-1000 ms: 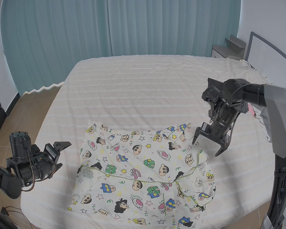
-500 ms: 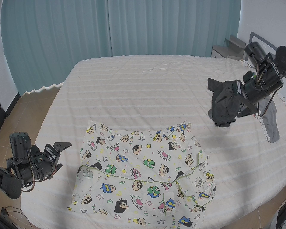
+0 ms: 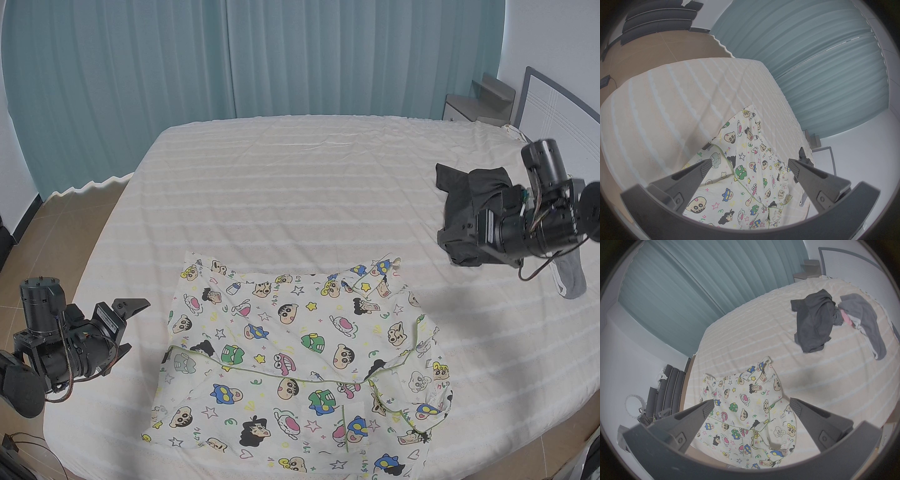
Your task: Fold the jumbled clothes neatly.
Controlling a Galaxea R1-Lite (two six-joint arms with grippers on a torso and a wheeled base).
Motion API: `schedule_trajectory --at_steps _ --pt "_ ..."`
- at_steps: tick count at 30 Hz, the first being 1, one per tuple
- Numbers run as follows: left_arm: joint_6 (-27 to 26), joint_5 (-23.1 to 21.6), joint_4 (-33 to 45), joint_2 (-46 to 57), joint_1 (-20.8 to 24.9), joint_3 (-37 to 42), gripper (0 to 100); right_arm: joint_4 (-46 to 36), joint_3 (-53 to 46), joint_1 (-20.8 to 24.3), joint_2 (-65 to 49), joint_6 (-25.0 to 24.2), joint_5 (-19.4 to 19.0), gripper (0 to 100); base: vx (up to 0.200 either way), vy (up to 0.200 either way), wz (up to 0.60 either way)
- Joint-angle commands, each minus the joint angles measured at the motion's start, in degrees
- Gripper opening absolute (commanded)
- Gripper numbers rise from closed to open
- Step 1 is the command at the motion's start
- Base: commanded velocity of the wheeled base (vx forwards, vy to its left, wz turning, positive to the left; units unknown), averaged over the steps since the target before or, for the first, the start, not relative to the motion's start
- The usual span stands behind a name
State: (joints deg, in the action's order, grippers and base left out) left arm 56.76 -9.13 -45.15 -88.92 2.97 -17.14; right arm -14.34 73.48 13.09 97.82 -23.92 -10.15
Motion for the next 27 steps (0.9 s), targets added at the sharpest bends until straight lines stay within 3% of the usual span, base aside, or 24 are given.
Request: schedule_trajectory --at_steps 1,7,13,18,21,27 --pt "0.02 -0.01 -0.02 -0.38 0.01 0.09 100 37.54 -39.03 1.23 4.75 0.8 -5.49 100 0.0 0.0 0.0" --pt "0.02 -0.01 -0.02 -0.64 0.28 0.18 100 44.04 -37.98 3.78 14.07 -0.08 -4.87 100 0.0 0.0 0.0" --pt "0.02 -0.01 -0.02 -0.73 0.45 0.44 100 44.22 -35.69 5.54 17.32 -4.03 -4.61 100 0.0 0.0 0.0" --pt "0.02 -0.01 -0.02 -0.73 0.45 0.44 100 44.22 -33.67 5.8 18.9 -4.29 -4.52 100 0.0 0.0 0.0" --pt "0.02 -0.01 -0.02 -0.73 0.45 0.44 100 44.13 -30.24 5.63 20.66 -4.38 -1.71 100 0.0 0.0 0.0" --pt "0.02 -0.01 -0.02 -0.73 0.37 0.44 100 44.13 -26.9 5.63 22.86 -4.56 -0.66 100 0.0 0.0 0.0"
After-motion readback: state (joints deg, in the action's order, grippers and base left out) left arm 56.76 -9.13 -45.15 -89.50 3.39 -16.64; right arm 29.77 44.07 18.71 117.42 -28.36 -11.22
